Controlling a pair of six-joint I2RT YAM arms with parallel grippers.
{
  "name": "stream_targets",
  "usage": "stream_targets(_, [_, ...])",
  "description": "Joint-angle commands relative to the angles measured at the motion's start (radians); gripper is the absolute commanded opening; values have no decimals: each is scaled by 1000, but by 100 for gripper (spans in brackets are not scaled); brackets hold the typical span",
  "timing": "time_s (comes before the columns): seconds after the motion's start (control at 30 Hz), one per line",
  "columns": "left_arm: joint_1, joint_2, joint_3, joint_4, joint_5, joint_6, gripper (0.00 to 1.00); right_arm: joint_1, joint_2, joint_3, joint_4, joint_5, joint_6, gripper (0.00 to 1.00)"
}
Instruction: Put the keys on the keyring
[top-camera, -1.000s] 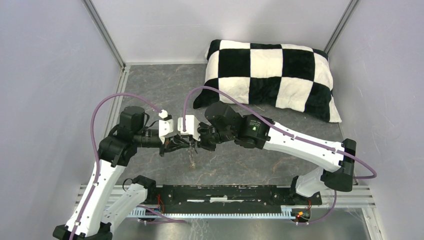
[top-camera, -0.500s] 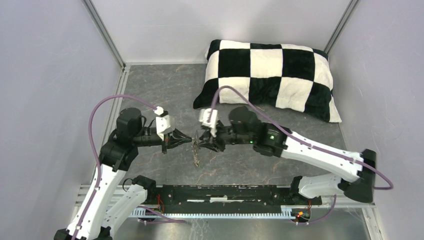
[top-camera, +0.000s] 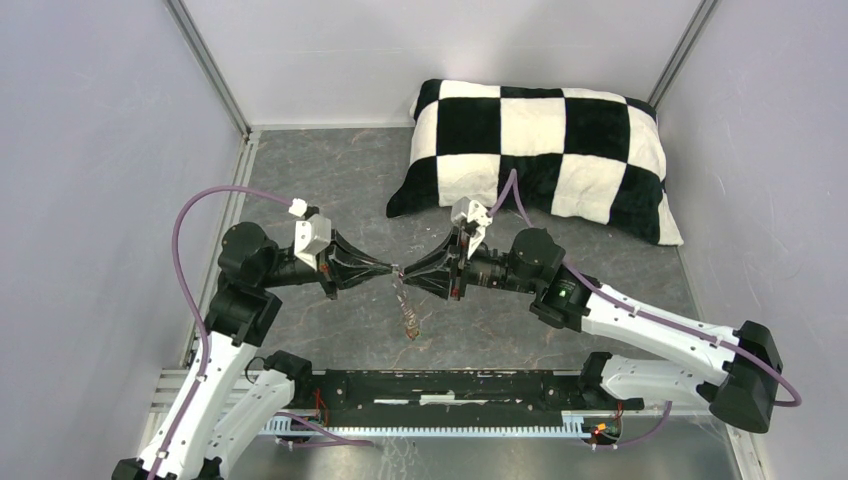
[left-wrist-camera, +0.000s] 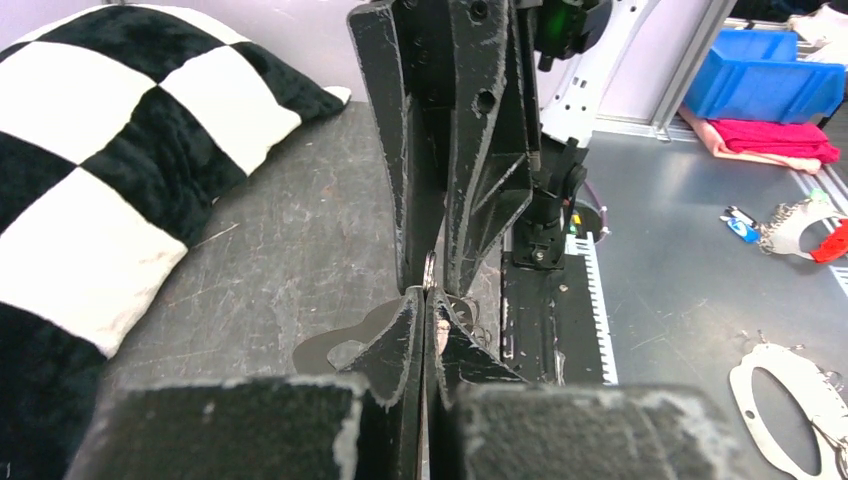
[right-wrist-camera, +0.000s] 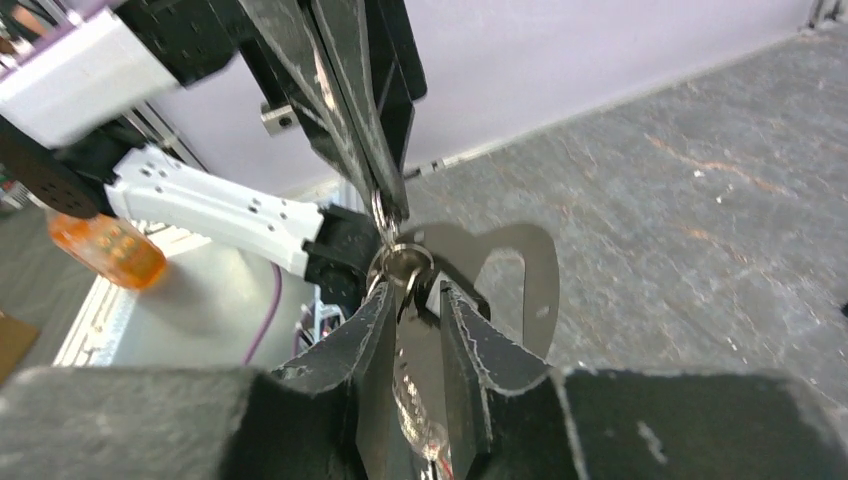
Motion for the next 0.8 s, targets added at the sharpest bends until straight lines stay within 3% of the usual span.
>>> stream_targets(0.0, [2, 0, 7, 99, 58, -75, 2, -5, 8, -27, 219, -30, 127, 27])
stream_targets(0.17, [3, 4, -7, 148, 58, -72, 2, -5, 33, -22, 179, -68, 113, 27])
stream_targets(0.33, [2, 32, -15, 209, 26, -79, 2, -18, -37, 51, -74, 66, -79, 42])
stream_targets(0.4, [2, 49, -19, 223, -10, -80, 2, -17, -61, 80, -145, 126, -143, 55])
stream_targets(0.5, [2, 69, -30, 240, -64, -79, 2, -19, -80, 61, -120, 167, -151, 73])
stream_targets(0.53, [2, 71, -33, 247, -88, -80, 2, -18, -79, 42, -89, 161, -147, 92])
stream_targets(0.57, [2, 71, -41, 253, -100, -80, 2, -15, -74, 27, -67, 168, -145, 98])
stream_targets(0.77, [3, 128, -104, 306, -241, -88, 2, 61, -36, -58, -36, 392, -140, 98])
